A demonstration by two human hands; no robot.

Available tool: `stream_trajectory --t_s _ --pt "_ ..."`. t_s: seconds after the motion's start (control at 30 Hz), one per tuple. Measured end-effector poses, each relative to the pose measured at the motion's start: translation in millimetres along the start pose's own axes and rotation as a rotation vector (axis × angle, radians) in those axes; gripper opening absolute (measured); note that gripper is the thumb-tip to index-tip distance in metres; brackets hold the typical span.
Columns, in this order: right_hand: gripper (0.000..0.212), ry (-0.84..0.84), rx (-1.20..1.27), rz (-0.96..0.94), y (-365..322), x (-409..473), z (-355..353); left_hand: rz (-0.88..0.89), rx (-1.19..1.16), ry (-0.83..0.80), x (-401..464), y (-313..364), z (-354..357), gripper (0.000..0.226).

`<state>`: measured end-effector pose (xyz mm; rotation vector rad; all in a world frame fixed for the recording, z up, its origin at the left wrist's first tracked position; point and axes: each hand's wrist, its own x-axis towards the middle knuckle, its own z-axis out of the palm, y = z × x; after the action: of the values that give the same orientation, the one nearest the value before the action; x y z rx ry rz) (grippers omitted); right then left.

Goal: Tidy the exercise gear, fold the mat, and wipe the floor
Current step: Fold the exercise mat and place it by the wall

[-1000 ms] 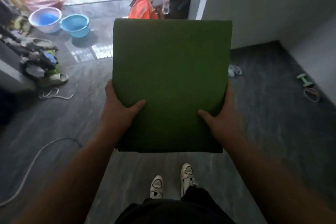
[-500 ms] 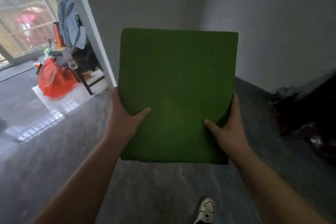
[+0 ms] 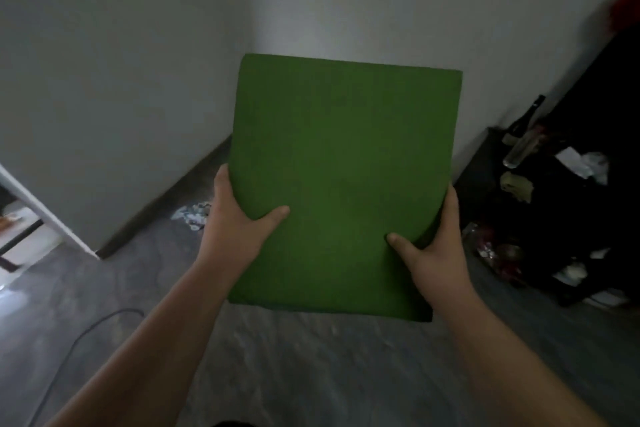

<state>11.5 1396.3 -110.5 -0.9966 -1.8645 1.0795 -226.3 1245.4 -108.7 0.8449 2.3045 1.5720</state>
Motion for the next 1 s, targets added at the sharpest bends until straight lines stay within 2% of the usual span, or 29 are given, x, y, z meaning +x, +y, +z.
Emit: stream_trajectory --t_s 0.27,0.67,1.0 --pt "0.111 0.003 -0.018 0.053 36.4 122.4 33.0 -0.027 0.027 -0.014 121.8 -5.3 61.3 0.102" --pt "0.109 0.112 -0.015 0.156 54.2 366.1 132.7 0.037 0.023 -0.144 415.9 -17.8 137.8 0.1" --pt "0.103 0.205 0.011 0.25 117.0 512.9 124.1 0.04 0.045 -0.316 563.7 4.4 272.0 0.097"
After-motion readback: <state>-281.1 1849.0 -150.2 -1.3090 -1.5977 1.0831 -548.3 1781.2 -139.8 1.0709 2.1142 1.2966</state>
